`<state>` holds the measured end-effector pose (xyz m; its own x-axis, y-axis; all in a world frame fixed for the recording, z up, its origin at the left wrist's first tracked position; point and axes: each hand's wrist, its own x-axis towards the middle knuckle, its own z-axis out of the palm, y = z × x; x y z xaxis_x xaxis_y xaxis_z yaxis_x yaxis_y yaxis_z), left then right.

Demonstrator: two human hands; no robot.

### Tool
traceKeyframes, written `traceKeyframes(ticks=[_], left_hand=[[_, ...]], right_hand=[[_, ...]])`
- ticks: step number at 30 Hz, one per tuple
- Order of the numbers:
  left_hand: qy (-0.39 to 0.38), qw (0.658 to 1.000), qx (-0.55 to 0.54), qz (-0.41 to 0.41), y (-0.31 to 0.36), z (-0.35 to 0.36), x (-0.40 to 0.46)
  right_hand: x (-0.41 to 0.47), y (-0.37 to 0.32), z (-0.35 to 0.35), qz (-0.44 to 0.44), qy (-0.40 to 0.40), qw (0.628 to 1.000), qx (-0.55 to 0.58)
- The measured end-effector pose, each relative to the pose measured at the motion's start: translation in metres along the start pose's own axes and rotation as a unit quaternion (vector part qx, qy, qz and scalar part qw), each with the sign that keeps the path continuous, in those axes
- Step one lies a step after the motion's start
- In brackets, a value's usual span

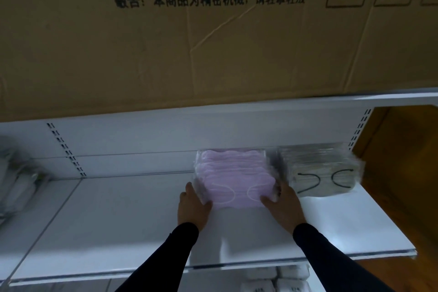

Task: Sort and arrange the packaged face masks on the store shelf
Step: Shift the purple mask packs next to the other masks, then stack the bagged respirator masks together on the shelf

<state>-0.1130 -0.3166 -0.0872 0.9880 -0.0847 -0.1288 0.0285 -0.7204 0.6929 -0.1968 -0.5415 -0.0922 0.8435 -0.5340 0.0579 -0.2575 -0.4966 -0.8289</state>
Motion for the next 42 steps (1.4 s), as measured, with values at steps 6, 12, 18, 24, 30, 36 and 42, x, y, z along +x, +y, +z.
traceKeyframes(ticks=[6,12,18,24,30,36,42], left_hand=[[-0.020,1.000,0.011,-0.004,0.002,-0.001,-0.003],[-0.011,1.000,-0.008,-0.007,0.003,-0.001,-0.001],[-0.017,1.000,-0.006,-0.018,-0.002,-0.008,-0.003],[-0.013,1.000,0.002,0.007,-0.013,-0.035,-0.003],[0.062,0.997,-0.031,0.039,-0.026,-0.091,-0.008],[0.155,0.983,-0.076,0.055,-0.062,-0.168,-0.029],[0.275,0.959,-0.061,0.039,-0.129,-0.275,-0.048]], right_hand=[[-0.002,0.006,0.010,-0.025,0.012,0.998,-0.061],[-0.003,0.009,0.019,0.003,0.015,0.998,-0.060],[-0.009,0.006,0.011,0.029,0.010,0.996,-0.081],[-0.021,-0.023,-0.006,-0.028,0.100,0.992,-0.065],[-0.027,-0.099,0.021,-0.170,0.085,0.982,0.018],[-0.048,-0.164,0.103,-0.262,-0.098,0.959,0.033],[-0.088,-0.255,0.191,-0.271,-0.256,0.926,0.051]])
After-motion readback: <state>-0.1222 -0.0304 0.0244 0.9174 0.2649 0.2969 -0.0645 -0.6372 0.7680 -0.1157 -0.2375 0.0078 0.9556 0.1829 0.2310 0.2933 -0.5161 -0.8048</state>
